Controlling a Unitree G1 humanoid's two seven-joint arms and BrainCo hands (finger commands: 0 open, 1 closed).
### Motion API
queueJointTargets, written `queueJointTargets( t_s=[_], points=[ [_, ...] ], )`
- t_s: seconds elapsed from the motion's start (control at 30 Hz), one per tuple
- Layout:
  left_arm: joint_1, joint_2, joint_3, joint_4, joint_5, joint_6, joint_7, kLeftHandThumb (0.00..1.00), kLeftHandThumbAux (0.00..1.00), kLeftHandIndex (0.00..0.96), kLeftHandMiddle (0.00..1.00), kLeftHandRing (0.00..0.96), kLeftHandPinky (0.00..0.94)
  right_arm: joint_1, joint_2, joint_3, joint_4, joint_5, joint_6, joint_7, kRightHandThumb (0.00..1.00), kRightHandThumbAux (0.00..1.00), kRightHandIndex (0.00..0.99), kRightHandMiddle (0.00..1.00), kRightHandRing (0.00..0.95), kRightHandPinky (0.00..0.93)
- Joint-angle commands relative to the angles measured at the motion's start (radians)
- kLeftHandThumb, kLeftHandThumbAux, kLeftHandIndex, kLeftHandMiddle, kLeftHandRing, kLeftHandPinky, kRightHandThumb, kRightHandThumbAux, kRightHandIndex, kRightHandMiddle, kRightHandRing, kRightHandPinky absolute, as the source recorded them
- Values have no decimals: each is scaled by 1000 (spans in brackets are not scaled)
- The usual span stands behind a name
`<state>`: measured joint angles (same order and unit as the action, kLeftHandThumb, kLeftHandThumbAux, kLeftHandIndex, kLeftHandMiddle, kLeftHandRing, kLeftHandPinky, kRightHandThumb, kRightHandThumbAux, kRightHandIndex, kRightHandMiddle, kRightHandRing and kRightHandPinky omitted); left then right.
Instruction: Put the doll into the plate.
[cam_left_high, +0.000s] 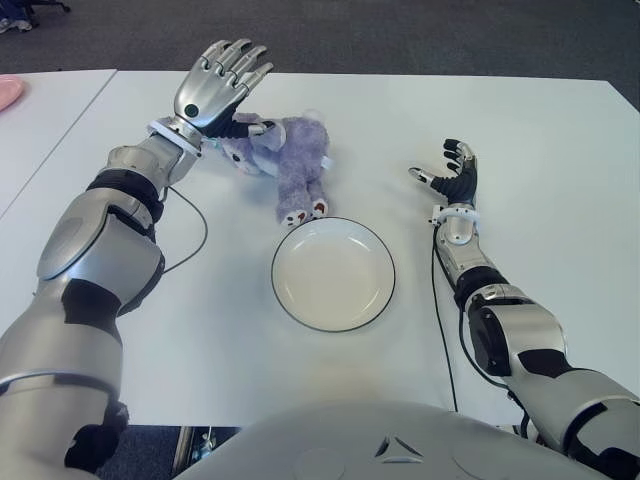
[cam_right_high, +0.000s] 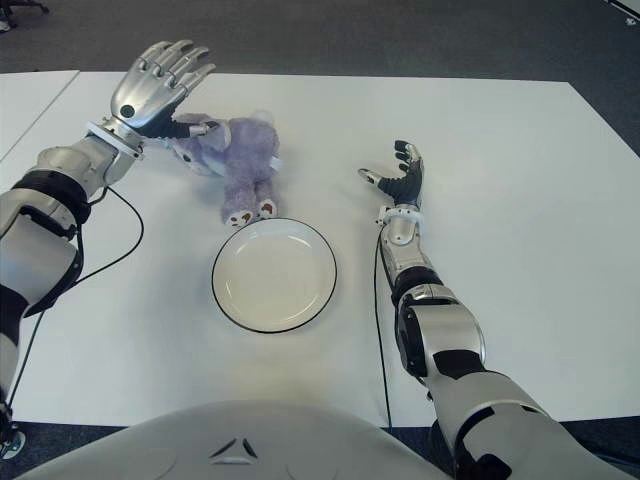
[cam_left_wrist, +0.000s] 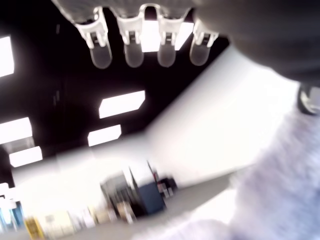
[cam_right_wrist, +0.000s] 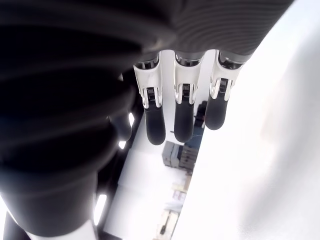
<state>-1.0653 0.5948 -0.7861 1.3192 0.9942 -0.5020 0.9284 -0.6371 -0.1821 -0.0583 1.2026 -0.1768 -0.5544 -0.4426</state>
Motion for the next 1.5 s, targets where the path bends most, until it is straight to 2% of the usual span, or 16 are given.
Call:
queueJointTargets(
  t_s=[0.03,0.5,0.73,0.97,1.1,1.37,1.43,1.5],
  points=[
    [77,-39,53,55,-78,-71,-244,282,256,0,0,0,0,279,97,27,154,-29,112,7,0,907,221,236,203,192],
    [185,-96,145,68,-206,-74,-473,485,352,0,0,0,0,282,97,28,153,-31,110,0,0,887,219,233,203,196],
    [233,-146,199,69,-272,-77,-597,602,392,78,0,0,0,284,94,29,153,-32,106,-1,0,876,218,236,205,207],
    [240,-173,239,68,-322,-61,-694,690,398,139,0,0,0,284,92,26,153,-30,112,1,0,877,220,241,210,211],
    [234,-186,248,65,-336,-56,-720,701,395,176,0,0,0,285,91,24,153,-29,114,0,0,892,222,244,211,205],
    [232,-194,295,60,-392,-62,-797,652,433,297,0,0,0,284,91,22,153,-28,120,2,0,906,217,244,211,206],
    [231,-194,301,59,-398,-65,-811,679,559,355,0,0,0,284,91,23,153,-29,121,2,0,906,216,243,211,208],
    [231,-192,305,57,-400,-70,-820,695,638,392,0,0,0,284,91,23,153,-29,120,2,0,908,213,245,215,218]
  ],
)
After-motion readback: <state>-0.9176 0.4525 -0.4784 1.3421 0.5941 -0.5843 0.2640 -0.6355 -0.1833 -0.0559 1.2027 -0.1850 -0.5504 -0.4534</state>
